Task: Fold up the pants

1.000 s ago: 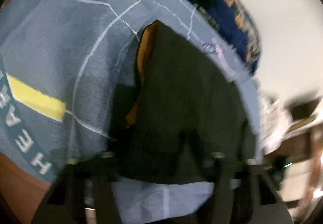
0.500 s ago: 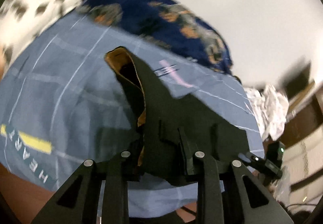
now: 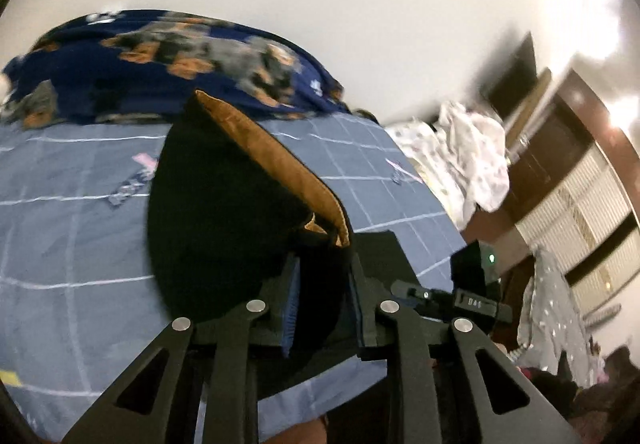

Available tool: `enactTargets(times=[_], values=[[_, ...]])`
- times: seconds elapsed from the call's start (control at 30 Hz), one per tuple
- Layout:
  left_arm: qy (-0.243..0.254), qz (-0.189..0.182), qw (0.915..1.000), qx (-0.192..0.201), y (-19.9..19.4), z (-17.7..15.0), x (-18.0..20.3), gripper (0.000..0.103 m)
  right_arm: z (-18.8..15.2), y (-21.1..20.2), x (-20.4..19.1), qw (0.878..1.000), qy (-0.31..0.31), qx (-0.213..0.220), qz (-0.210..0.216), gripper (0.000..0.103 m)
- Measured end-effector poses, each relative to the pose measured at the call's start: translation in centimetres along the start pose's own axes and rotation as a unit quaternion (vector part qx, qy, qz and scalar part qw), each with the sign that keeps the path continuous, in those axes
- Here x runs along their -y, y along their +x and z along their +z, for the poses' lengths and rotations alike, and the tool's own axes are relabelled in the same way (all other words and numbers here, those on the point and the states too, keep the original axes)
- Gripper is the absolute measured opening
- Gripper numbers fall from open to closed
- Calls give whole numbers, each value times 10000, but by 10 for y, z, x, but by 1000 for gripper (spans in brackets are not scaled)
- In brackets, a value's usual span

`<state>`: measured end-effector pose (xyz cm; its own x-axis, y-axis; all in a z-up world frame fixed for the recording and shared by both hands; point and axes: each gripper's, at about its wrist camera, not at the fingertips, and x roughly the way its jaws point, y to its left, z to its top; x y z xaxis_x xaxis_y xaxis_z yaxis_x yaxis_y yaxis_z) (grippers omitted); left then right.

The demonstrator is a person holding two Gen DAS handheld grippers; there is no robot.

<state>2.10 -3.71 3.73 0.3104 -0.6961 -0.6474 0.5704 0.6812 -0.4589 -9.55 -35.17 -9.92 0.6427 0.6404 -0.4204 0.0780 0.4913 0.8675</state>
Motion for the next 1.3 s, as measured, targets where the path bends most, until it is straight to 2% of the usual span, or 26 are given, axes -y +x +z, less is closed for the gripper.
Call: enactTargets(times=[0.17, 0.2, 0.3, 0.4, 0.5, 0.57, 0.63, 0.73, 0.83, 0.93, 1.13, 1.3], values=[[38, -324, 9984, -453, 56, -9, 17, 22, 13, 1, 6, 9966, 583, 35, 587, 74], [118, -392, 9978, -529, 64, -12, 22, 22, 17, 5, 5, 9942, 700, 4, 819, 74], [276, -628, 9962, -535, 78, -19, 34, 20, 25, 16, 2, 9879, 918, -147, 1244, 78], [513, -490, 9958, -572, 87, -24, 45, 20, 30, 31, 6, 9818, 1205, -345, 1425, 84], [469, -458, 9962, -575, 80, -29, 41, 20, 33, 40, 10, 9827, 1335, -390, 1225, 84], [462, -213, 9975, -483, 69, -30, 31, 20, 36, 38, 11, 9834, 1328, -371, 1177, 84], [368, -9, 9982, -466, 59, -34, 14, 20, 43, 28, 9, 9901, 1077, -286, 852, 84], [115, 561, 9960, -680, 58, -47, -22, 20, 57, 22, 9, 9947, 785, -322, 573, 84], [-331, 650, 9930, -925, 66, -61, -50, 20, 70, 30, 13, 9960, 619, -539, 355, 84], [-644, 542, 9914, -1002, 69, -75, -67, 20, 81, 47, 12, 9951, 413, -854, 267, 84], [-449, 610, 9919, -1022, 75, -80, -64, 22, 99, 85, 4, 9898, -71, -1415, -127, 83], [-661, 535, 9907, -1063, 83, -84, -75, 22, 102, 113, -11, 9786, -565, -1947, -357, 83]])
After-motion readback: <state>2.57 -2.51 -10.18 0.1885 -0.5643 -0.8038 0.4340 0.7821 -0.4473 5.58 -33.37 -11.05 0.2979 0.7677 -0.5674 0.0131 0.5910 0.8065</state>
